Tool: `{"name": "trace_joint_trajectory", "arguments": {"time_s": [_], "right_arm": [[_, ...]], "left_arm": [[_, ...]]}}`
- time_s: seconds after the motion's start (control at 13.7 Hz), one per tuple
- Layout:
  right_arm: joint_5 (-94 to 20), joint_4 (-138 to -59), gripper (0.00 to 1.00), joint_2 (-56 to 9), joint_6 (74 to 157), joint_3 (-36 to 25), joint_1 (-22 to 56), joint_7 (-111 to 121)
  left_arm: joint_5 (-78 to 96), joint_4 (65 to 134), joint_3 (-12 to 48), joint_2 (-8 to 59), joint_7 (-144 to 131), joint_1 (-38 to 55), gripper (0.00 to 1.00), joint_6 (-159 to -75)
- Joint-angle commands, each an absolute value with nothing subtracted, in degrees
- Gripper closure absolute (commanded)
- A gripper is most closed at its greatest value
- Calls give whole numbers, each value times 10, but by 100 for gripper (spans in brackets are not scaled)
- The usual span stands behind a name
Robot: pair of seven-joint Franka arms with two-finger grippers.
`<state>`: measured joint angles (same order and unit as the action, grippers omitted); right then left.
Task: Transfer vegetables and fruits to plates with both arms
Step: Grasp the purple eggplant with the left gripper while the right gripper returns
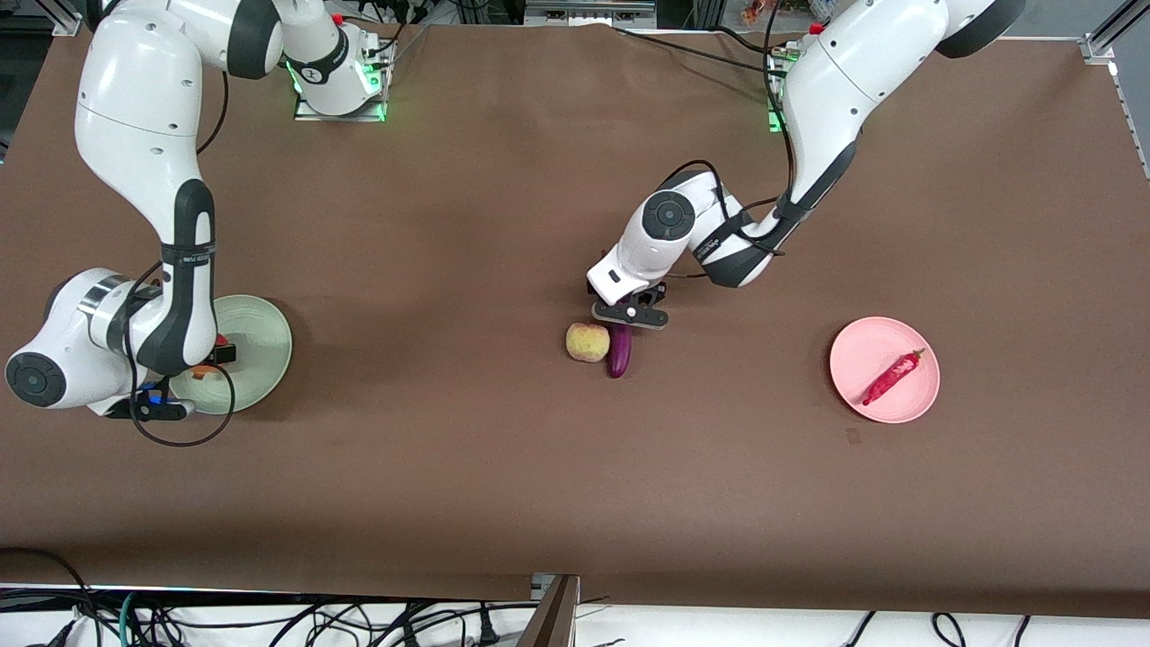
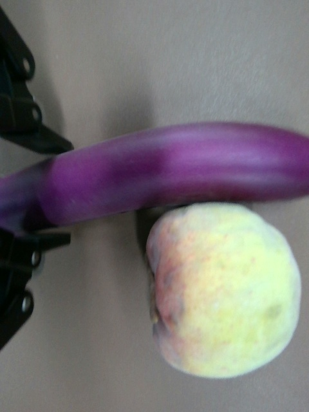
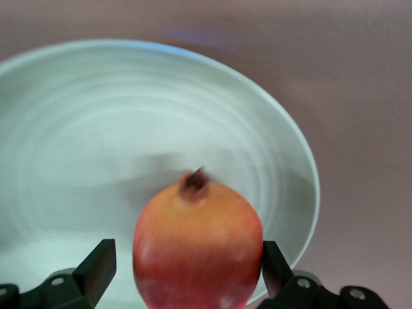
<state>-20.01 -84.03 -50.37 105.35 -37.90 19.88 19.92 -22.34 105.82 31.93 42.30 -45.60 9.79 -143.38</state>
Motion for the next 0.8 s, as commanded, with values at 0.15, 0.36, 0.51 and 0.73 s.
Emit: {"name": "trace_joint_trajectory", "arguments": {"time_s": [0.15,0.36,0.51,0.73], "right_arm": [[-205,-758,0,-468,911,-374,259,152],[-260,-737,0,-465,875,-375,311,41],[-311,-737,0,-461,875,-377,347,-29],[-404,-737,0,-461,884,-377,386,-139]], "left_arm": [[-279,1056,314,381,-456,97,100,-1331],[-283,1052,315,319,-439,97,100,-1197],[-283,1049,314,281,-370,78,100,-1113],[-279,1039,317,258,-102,-23,100,-1086]]}}
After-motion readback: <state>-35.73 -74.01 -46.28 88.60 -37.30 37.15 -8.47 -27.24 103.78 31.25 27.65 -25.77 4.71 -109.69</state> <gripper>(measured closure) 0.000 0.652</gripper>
